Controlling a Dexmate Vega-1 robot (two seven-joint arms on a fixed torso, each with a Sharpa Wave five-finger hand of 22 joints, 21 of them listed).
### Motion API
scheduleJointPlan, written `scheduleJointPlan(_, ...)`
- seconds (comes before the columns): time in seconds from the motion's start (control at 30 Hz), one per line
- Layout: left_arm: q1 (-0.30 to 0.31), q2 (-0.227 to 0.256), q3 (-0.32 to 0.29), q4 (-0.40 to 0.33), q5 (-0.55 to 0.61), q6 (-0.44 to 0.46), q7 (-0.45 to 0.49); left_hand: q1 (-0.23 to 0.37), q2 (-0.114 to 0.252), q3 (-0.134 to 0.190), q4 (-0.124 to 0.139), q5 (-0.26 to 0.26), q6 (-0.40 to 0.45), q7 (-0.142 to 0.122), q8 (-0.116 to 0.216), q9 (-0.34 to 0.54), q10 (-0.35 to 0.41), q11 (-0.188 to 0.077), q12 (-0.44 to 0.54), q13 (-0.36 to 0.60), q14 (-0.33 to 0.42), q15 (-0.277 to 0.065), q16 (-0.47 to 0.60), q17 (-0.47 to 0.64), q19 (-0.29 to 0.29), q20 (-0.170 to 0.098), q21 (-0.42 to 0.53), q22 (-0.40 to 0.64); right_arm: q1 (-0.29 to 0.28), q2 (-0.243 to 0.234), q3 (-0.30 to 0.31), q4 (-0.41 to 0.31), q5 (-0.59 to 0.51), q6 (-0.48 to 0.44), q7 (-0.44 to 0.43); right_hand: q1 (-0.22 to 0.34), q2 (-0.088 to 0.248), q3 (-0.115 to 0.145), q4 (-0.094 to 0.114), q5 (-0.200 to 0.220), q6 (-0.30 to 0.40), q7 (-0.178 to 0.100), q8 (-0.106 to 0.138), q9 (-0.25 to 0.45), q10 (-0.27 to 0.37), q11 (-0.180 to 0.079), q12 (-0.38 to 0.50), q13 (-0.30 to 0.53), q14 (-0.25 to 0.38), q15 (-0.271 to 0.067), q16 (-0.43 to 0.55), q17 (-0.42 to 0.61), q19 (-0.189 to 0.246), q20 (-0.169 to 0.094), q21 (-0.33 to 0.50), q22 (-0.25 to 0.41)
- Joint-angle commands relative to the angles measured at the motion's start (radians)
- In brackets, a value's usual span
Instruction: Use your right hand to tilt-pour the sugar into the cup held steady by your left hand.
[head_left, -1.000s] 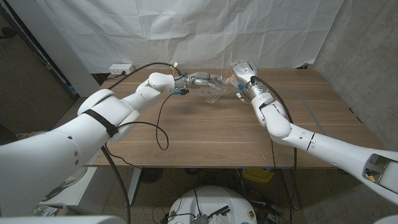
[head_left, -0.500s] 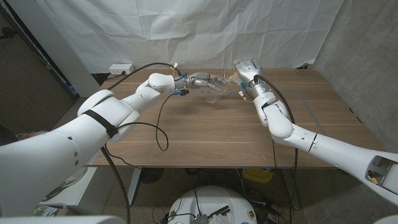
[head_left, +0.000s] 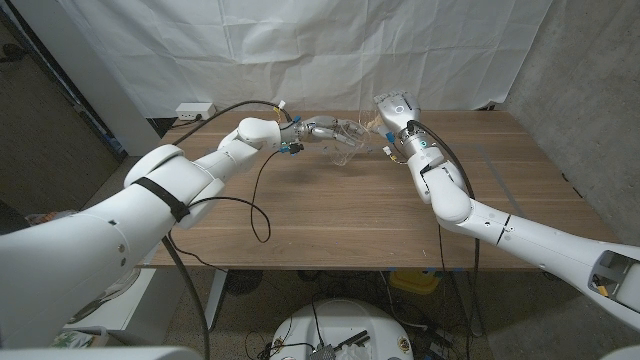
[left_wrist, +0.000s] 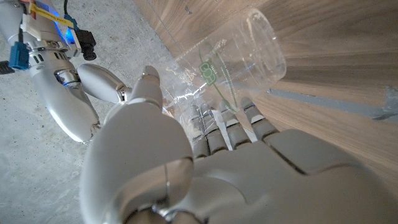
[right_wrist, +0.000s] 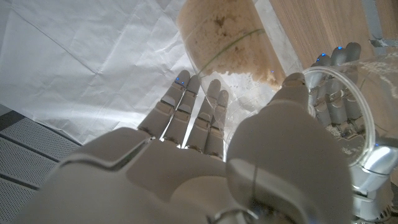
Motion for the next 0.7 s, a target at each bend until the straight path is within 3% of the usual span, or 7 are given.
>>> scheduleJointPlan(0.03, -0.003, -0.004, -0.002, 0.005, -0.001, 0.02, 0.019, -0.003, 0.011, 0.019, 0.02, 0.004, 0.019, -0.012, 0.007, 0.004, 0.01, -0.002, 0.0, 0.003, 0.005, -0.06, 0.002, 0.003, 0.0, 0.005, 0.006, 0.002, 0.012, 0.021, -0.018, 0.033, -0.071, -0.003, 0.017, 0.005, 0.011, -0.01, 0.002, 0.006, 0.095, -0.086, 0.001, 0.004, 0.008, -0.003, 0.001, 0.003, 0.008, -0.159, -0.004, 0.003, 0.006, -0.009, -0.002, 0.001)
scheduleJointPlan(0.2, -0.008, -0.006, 0.001, 0.008, 0.0, 0.04, 0.037, -0.004, 0.012, 0.019, 0.021, 0.004, 0.017, -0.011, 0.006, 0.004, 0.011, -0.002, -0.001, 0.003, 0.005, -0.057, 0.001, 0.003, 0.0, 0.007, 0.007, 0.002, 0.003, 0.046, -0.021, 0.059, -0.103, -0.029, -0.013, 0.013, 0.013, -0.008, -0.002, 0.007, 0.102, -0.088, 0.003, 0.004, 0.014, -0.006, 0.001, 0.003, 0.012, -0.161, -0.002, 0.006, 0.001, -0.01, -0.004, 0.001)
scheduleJointPlan(0.33, -0.014, -0.009, 0.01, 0.01, 0.004, 0.058, 0.051, -0.005, 0.015, 0.02, 0.022, 0.004, 0.015, -0.009, 0.005, 0.005, 0.01, 0.0, -0.002, 0.004, 0.003, -0.056, 0.0, 0.003, -0.001, 0.008, 0.007, 0.002, 0.011, 0.05, -0.032, 0.069, -0.15, -0.034, 0.012, 0.025, 0.014, -0.006, -0.008, 0.008, 0.106, -0.094, 0.004, 0.004, 0.018, -0.014, 0.002, 0.004, 0.017, -0.165, -0.002, 0.006, 0.0, -0.013, -0.005, 0.001)
scheduleJointPlan(0.5, -0.017, -0.014, 0.016, 0.012, 0.001, 0.077, 0.065, -0.005, 0.014, 0.021, 0.022, 0.004, 0.015, -0.01, 0.006, 0.005, 0.01, 0.0, -0.003, 0.004, 0.004, -0.057, -0.001, 0.003, -0.001, 0.007, 0.007, 0.002, 0.026, 0.049, -0.043, 0.078, -0.183, 0.0, 0.033, 0.034, 0.016, -0.005, -0.012, 0.01, 0.106, -0.099, 0.003, 0.004, 0.019, -0.016, 0.001, 0.005, 0.023, -0.166, -0.003, 0.006, -0.001, -0.016, -0.006, 0.001)
scheduleJointPlan(0.53, -0.018, -0.015, 0.015, 0.013, -0.003, 0.085, 0.064, -0.006, 0.015, 0.021, 0.023, 0.004, 0.015, -0.009, 0.006, 0.006, 0.009, 0.001, -0.003, 0.005, 0.004, -0.056, -0.001, 0.003, -0.003, 0.009, 0.007, 0.002, 0.026, 0.039, -0.034, 0.066, -0.149, 0.028, 0.024, 0.035, 0.016, -0.004, -0.012, 0.01, 0.108, -0.1, 0.003, 0.004, 0.02, -0.018, 0.001, 0.006, 0.023, -0.166, -0.004, 0.006, 0.0, -0.017, -0.005, 0.001)
scheduleJointPlan(0.67, -0.021, -0.016, 0.023, 0.013, -0.001, 0.095, 0.078, -0.006, 0.013, 0.02, 0.022, 0.004, 0.016, -0.009, 0.006, 0.006, 0.01, -0.001, -0.003, 0.005, 0.006, -0.057, -0.001, 0.002, -0.002, 0.007, 0.008, 0.002, 0.038, 0.054, -0.047, 0.088, -0.211, 0.024, 0.069, 0.044, 0.016, -0.004, -0.016, 0.011, 0.11, -0.103, 0.004, 0.004, 0.028, -0.021, 0.002, 0.006, 0.026, -0.166, -0.007, 0.005, 0.0, -0.019, -0.006, 0.001)
scheduleJointPlan(0.7, -0.023, -0.016, 0.026, 0.013, 0.001, 0.098, 0.078, -0.007, 0.013, 0.02, 0.022, 0.004, 0.017, -0.008, 0.006, 0.006, 0.01, 0.0, -0.004, 0.005, 0.006, -0.056, -0.001, 0.003, -0.001, 0.007, 0.008, 0.002, 0.034, 0.051, -0.035, 0.084, -0.176, 0.041, 0.045, 0.046, 0.017, -0.004, -0.017, 0.012, 0.111, -0.107, 0.003, 0.004, 0.027, -0.023, 0.001, 0.006, 0.026, -0.167, -0.008, 0.005, 0.0, -0.021, -0.006, 0.001)
